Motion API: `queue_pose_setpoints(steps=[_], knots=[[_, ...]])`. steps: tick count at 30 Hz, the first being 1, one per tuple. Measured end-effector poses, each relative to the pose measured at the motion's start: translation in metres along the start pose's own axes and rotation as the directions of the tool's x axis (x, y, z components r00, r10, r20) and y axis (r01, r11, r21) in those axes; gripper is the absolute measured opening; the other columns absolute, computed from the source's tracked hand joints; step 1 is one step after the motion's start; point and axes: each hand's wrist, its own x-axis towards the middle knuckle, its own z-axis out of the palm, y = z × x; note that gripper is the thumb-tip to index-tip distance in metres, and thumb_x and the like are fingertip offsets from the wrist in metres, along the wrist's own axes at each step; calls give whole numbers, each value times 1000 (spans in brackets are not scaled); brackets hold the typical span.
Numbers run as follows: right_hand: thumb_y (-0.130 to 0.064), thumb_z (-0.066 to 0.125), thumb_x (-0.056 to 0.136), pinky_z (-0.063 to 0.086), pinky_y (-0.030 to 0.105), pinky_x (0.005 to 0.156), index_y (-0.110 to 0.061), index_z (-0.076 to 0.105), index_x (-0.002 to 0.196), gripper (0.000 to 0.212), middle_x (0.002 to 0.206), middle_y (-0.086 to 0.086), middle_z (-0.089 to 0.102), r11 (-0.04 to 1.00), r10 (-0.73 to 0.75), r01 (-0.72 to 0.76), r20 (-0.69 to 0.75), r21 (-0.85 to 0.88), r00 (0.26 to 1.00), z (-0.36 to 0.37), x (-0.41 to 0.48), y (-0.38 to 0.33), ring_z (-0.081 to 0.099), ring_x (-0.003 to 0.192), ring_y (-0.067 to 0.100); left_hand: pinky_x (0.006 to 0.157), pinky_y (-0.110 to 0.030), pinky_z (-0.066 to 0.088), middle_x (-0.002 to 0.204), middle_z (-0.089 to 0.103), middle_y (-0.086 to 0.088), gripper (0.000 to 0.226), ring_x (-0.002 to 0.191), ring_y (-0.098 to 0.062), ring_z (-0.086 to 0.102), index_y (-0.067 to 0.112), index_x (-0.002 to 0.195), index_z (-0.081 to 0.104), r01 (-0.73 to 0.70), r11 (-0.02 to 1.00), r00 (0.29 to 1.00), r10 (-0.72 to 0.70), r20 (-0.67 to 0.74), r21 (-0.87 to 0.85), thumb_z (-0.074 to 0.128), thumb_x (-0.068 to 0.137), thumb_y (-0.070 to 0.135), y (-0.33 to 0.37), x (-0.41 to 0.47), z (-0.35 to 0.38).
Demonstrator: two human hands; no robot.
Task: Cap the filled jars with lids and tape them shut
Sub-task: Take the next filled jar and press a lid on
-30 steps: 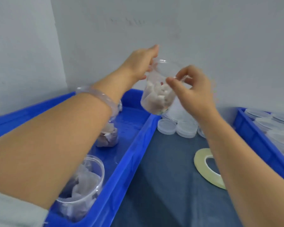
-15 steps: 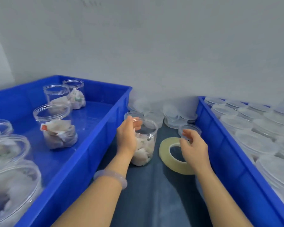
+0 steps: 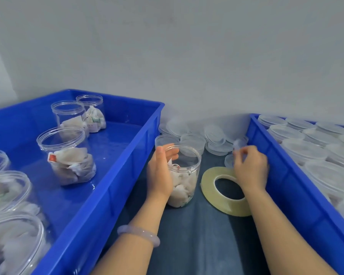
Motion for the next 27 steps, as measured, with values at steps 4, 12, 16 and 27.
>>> queue_pose_setpoints(steps=[4,12,16,27], knots=[[-25,48,99,44,14,45,-16,59,95,15,69,-6,70,646,198,-259,171,718,965,-19,-4,-51,63,55,4,84,-12,47,100,71,1,59,95,-9,66,19,103,65,-29,999,999,30,28,-36,20,87,52,-1,-3,1],[-11,46,96,35,24,78,-7,66,108,24,104,10,62,960,-171,63,394,272,903,-10,-27,-113,53,98,22,77,-7,45,90,71,25,52,94,10,62,33,94,64,-4,998,1000,5,19,-65,18,86,57,-4,-15,6],[-15,42,94,28,17,102,-21,51,136,44,142,-5,48,885,-462,332,544,325,700,-22,-36,-117,40,132,13,78,-10,46,91,73,18,56,95,4,65,34,87,71,-11,995,1000,14,21,-96,19,90,53,-4,-15,6],[-66,49,75,41,32,92,-38,57,128,60,123,-10,55,874,-462,474,483,106,743,-18,-58,-110,46,115,15,70,-30,49,75,69,4,57,76,-8,64,16,79,67,-2,999,1000,2,6,-36,22,98,46,-6,-13,3]])
